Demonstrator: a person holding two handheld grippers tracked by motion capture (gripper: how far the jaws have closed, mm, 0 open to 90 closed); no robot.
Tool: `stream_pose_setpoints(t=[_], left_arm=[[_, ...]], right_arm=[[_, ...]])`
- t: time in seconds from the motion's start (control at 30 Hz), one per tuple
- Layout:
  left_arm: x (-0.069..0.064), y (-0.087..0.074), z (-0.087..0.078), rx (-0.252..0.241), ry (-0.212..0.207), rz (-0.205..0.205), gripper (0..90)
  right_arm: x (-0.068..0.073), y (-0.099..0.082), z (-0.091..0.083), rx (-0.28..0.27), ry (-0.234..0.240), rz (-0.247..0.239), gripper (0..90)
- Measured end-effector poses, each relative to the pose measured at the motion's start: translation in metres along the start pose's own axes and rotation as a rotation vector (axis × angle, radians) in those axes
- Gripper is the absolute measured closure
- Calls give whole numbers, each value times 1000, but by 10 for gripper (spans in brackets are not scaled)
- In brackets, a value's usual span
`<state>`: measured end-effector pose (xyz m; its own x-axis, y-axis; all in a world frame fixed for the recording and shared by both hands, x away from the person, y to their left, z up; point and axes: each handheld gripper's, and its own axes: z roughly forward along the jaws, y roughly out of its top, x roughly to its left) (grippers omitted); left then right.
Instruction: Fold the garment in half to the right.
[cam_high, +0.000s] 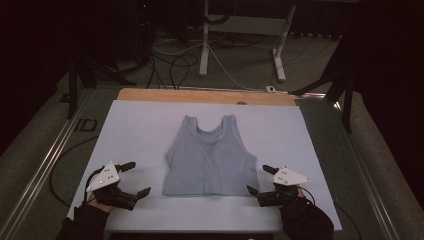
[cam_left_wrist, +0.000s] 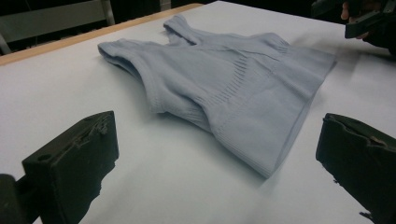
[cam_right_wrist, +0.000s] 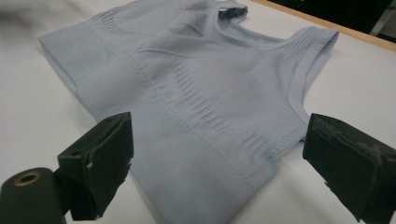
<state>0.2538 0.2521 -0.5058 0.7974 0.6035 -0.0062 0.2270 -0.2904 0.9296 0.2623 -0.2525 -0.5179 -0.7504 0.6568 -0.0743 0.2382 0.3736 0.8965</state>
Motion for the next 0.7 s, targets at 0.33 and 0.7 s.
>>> stream_pose_setpoints(t=[0.33,0.7], left_arm=[[-2,5,-1,4,-4,1,3],[-8,19,0,5,-12,0,3]], right_arm=[[5,15,-3,-11,-4,-24,87],[2,49,0,-22,-16,-51,87]])
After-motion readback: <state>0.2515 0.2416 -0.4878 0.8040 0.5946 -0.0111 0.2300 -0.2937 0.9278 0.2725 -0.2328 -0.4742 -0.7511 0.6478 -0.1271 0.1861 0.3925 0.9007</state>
